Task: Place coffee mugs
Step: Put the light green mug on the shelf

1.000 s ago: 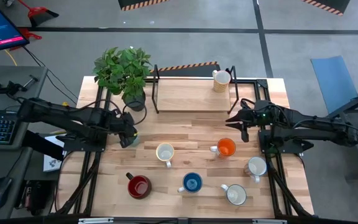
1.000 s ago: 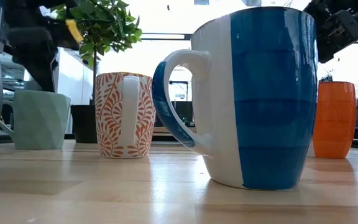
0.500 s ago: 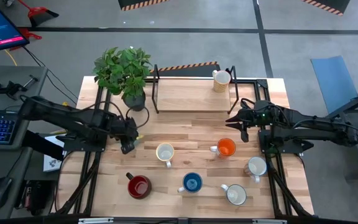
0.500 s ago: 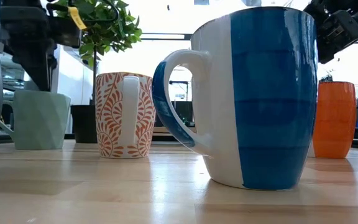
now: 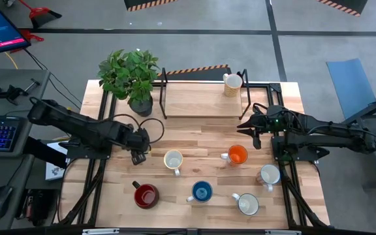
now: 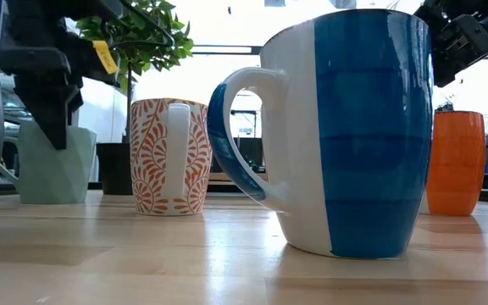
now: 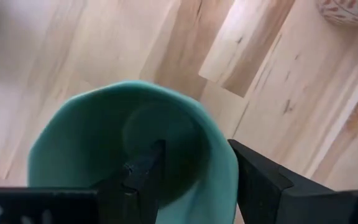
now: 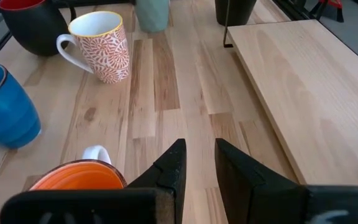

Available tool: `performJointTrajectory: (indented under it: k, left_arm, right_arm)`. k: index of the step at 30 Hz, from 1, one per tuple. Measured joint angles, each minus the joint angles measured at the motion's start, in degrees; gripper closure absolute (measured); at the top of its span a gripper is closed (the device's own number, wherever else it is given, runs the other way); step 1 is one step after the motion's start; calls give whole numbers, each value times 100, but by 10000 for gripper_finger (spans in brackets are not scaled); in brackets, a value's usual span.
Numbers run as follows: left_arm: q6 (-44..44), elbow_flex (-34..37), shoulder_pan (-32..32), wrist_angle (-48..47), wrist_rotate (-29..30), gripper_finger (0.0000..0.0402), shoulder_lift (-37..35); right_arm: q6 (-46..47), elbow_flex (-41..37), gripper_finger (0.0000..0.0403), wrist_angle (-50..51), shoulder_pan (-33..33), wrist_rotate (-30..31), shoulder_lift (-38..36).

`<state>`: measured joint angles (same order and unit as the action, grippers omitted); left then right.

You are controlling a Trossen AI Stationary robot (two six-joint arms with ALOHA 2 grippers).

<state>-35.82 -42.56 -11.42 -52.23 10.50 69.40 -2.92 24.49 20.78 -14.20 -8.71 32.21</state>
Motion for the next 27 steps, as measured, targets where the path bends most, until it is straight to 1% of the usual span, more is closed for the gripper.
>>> performJointTrajectory:
  k: [10, 20, 23, 25, 27]
  left_arm:
    - [85, 0, 15, -4, 13, 243, 420]
    - [317, 0, 20, 265, 16, 246, 538]
    - [533, 0, 20, 323, 12, 268, 538]
    - [598, 0, 20, 326, 6, 297, 538]
    - [600, 0, 20, 324, -33, 334, 538]
  right_arm:
    - [-9, 2, 337, 0, 1, 2, 0]
    - [9, 2, 337, 0, 1, 2, 0]
    - [9, 2, 337, 0, -1, 2, 0]
    - [9, 2, 337, 0, 1, 2, 0]
    - [9, 2, 337, 0, 1, 2, 0]
